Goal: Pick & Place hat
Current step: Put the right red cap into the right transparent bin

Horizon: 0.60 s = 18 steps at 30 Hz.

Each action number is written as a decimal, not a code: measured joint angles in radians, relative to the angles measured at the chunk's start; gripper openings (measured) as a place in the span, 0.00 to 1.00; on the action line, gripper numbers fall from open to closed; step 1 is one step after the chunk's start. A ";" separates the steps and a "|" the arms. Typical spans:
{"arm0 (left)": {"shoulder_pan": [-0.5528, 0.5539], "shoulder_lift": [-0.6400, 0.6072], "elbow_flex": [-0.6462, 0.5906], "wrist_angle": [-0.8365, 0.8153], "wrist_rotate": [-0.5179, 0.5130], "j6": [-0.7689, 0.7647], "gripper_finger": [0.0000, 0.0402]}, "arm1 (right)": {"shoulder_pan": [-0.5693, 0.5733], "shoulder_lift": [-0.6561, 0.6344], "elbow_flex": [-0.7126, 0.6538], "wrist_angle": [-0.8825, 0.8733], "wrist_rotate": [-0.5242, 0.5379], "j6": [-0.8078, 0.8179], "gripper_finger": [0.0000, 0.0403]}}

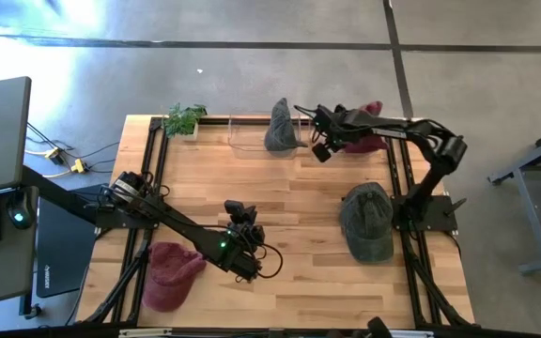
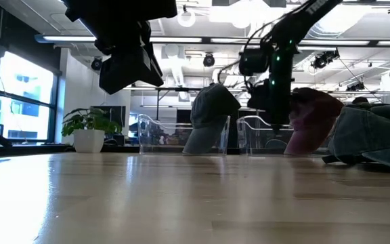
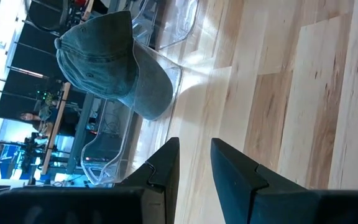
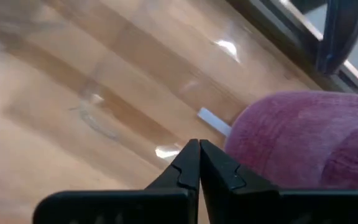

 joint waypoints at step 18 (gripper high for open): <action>0.000 0.000 0.000 -0.008 0.002 0.000 0.21 | -0.023 0.021 0.016 -0.148 0.268 0.083 0.00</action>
